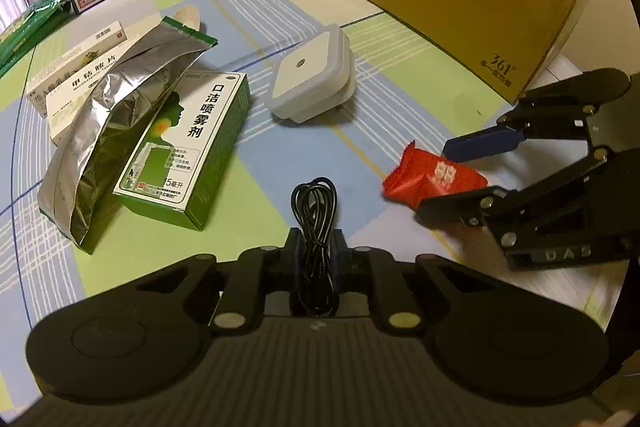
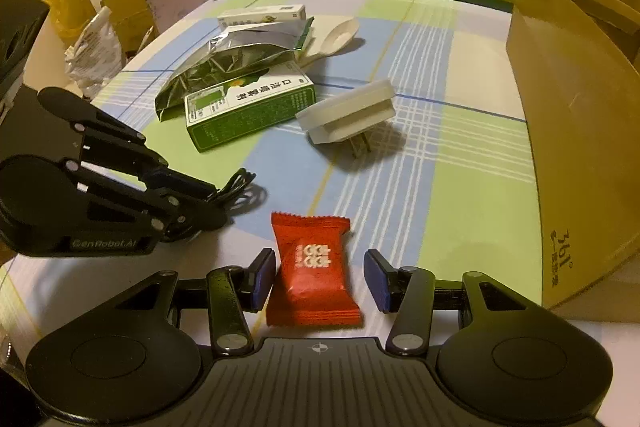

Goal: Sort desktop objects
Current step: 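Grasp red candy packet with right tool while left tool holds cable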

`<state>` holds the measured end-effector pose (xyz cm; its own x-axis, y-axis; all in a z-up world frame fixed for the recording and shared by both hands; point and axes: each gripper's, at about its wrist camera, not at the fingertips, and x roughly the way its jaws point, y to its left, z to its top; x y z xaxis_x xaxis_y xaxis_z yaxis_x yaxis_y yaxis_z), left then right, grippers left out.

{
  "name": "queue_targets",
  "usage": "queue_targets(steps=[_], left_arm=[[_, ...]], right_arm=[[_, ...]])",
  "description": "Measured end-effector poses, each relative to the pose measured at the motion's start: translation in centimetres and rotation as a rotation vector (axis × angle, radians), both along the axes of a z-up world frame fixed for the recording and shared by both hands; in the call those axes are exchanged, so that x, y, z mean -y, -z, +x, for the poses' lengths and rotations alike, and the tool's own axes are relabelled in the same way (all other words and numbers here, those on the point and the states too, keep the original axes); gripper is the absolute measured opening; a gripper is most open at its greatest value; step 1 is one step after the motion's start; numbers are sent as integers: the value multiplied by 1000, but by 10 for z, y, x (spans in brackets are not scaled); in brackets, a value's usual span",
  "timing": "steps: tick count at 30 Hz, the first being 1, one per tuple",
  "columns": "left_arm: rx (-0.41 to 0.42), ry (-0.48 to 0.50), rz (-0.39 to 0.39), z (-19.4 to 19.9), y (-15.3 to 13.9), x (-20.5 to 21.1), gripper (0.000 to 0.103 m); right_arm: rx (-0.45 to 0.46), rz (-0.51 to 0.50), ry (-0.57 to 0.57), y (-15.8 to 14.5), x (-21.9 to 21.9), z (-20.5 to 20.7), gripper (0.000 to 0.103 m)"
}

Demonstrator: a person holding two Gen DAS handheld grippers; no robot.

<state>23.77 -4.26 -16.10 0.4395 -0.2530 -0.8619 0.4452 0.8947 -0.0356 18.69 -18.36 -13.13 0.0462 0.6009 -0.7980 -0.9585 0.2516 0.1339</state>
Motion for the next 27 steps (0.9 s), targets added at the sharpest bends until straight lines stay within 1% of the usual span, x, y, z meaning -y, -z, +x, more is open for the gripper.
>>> queue_targets(steps=[6,13,14,15,16,21,27], left_arm=[[23,-8,3,-1,-10,0,10],[33,-25,11,-1,-15,-3,10],[35,-28,12,-1,-16,-4,10],[37,-32,12,-1,-16,-4,10],[38,-35,11,-1,-17,-5,10],[51,-48,2,0,-23,-6,10],[81,-63,-15,3,-40,-3,10]], right_arm=[[8,-7,-11,2,-1,-1,46],[56,-23,-52,4,-5,-11,46],[62,-25,-57,4,-5,-12,42],[70,-25,-63,3,-5,-14,29],[78,-25,-63,2,-5,-14,26],[101,24,-34,-9,-3,-12,25],[131,95,19,-30,1,-3,25]])
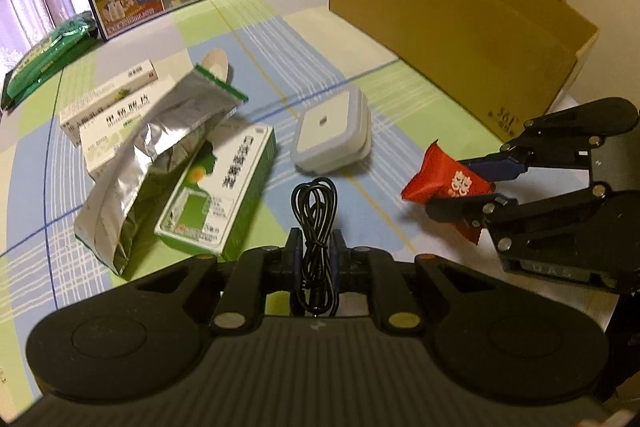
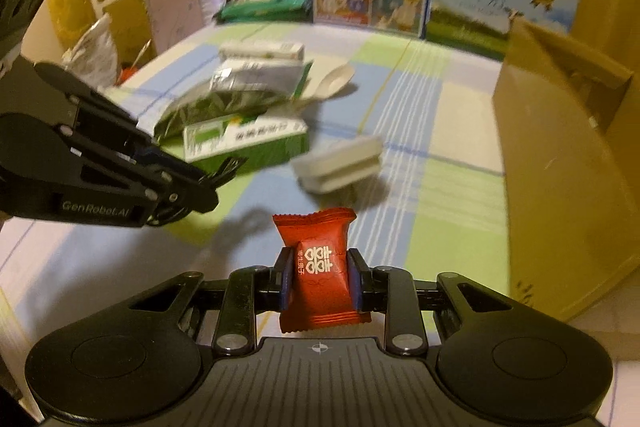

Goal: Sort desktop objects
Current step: 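Grasp red candy packet with right tool while left tool holds cable, then carry candy and cable into cardboard box and open both tools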

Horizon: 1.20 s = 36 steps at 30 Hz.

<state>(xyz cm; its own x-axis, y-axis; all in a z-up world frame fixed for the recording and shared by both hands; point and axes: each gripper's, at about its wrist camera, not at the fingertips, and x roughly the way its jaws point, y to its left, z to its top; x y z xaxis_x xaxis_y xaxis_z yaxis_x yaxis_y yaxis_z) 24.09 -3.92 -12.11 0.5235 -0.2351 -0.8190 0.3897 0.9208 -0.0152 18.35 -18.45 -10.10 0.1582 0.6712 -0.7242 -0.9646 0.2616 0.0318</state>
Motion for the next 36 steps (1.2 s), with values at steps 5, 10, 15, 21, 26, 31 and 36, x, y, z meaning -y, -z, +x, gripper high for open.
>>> queue_targets(steps=[5,10,15,21,26,31,36], left_arm=[[44,-1,-16,6,-20,12,10],[104,5,-41,16,-44,31,10],[166,17,-68,30,-71,52,10],[224,50,-104,42,-95,84,10],[244,88,-123,49,-107,113,10],[249,119,-146,57,-112,143,10],[244,123,-186,69,-111,168,10]], right_arm=[[53,81,58,-25,9,11,25],[113,157,112,-51,20,25,25],[148,221,198,-74,32,49,25],[146,270,307,-99,58,92,25],[165,290,395,-111,81,122,25],[88,290,479,-105,96,149,25],[76,273,513,-101,108,159,25]])
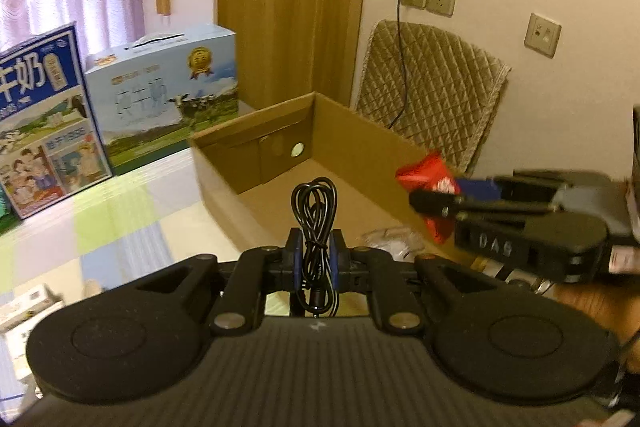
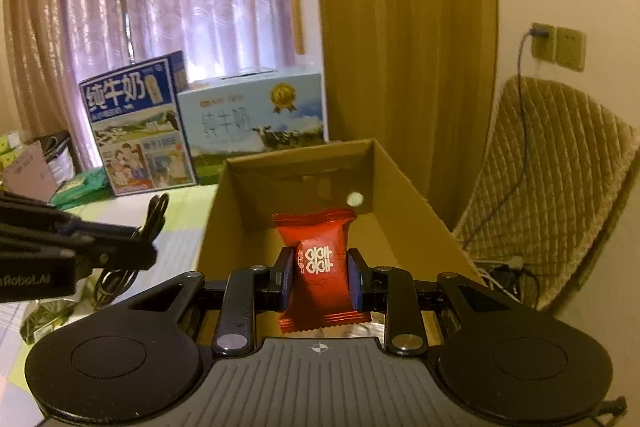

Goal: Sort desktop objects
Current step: 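Carry candy and cable into cardboard box and open both tools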

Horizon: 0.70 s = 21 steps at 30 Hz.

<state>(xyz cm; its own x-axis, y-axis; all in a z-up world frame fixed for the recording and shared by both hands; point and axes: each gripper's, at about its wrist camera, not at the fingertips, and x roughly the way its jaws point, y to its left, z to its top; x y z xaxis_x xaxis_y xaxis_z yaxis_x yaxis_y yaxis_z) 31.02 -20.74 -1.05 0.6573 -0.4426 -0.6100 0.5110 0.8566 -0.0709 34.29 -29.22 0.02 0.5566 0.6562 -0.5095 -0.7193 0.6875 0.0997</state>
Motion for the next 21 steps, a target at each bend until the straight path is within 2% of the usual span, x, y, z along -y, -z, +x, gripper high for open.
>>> queue_targets(steps=[8,11,21], left_arm=[[-9,51,-22,15,10,38,10],[-16,54,-41,21,12,41,10],[-14,66,-21,27,22,48,12]], right_arm=[[-55,10,62,6,18,20,25],[-58,12,64,7,19,22,25],[-86,13,70,10,21,28,25]])
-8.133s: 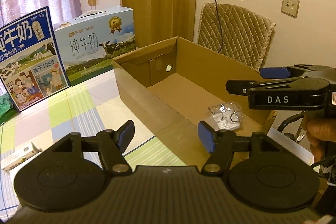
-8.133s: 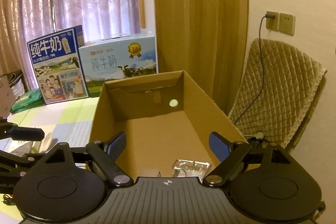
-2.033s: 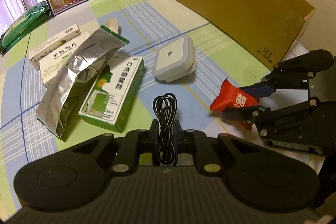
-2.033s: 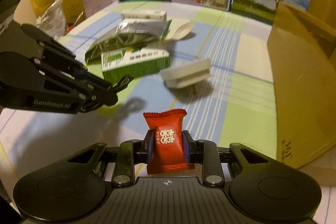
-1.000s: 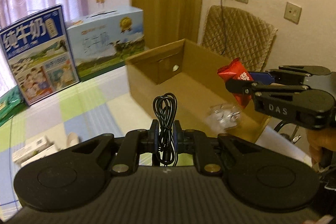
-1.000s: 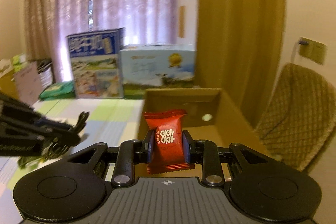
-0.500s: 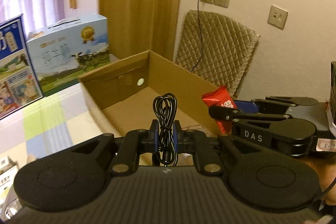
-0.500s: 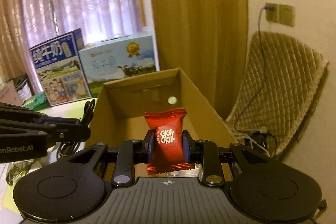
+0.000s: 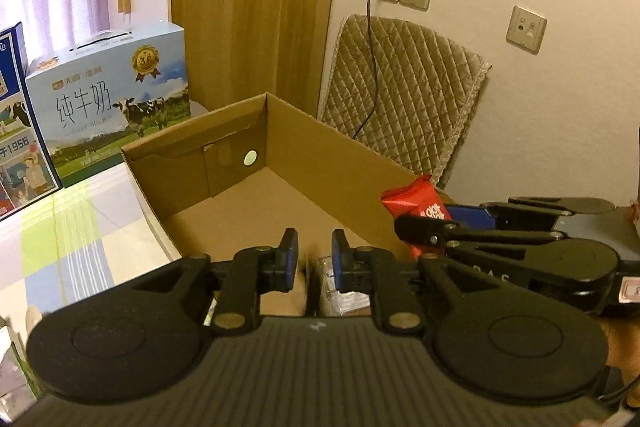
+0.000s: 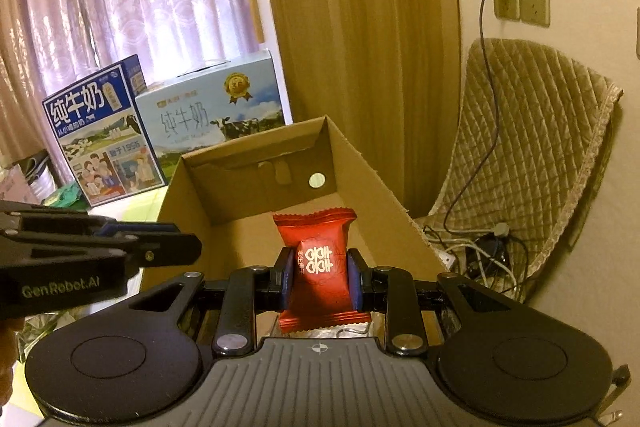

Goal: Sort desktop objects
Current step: 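Carry candy and cable into cardboard box and open both tools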

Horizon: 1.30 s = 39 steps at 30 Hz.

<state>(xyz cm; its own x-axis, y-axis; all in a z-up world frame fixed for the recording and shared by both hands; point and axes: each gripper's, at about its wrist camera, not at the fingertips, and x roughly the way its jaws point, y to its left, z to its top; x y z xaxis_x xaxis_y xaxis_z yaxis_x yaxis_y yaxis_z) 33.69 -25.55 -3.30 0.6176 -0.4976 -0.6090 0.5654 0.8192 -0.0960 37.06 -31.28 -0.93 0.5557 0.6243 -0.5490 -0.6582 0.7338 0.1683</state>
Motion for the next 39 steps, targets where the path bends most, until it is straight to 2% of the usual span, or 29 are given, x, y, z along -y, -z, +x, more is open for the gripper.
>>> queue_targets(steps=[15,16,18,20,39], left_arm=[[-5,-46,19,-1,-1,-23,13],[-6,-48,25,-2,0,-24,13],[-9,-53,31,-2,1,-26,13],[-15,-58,32,-1,2,-30,13],[-6,-91,46,-5,0,-46,15]], right_arm=[[4,7,2,1,-4,-3,26],[9,-2,4,1,-6,-3,29],[22,-6,13,1,-7,-4,58],[44,-1,19,0,-6,-5,66],[49,0,0,0,-12,-10,66]])
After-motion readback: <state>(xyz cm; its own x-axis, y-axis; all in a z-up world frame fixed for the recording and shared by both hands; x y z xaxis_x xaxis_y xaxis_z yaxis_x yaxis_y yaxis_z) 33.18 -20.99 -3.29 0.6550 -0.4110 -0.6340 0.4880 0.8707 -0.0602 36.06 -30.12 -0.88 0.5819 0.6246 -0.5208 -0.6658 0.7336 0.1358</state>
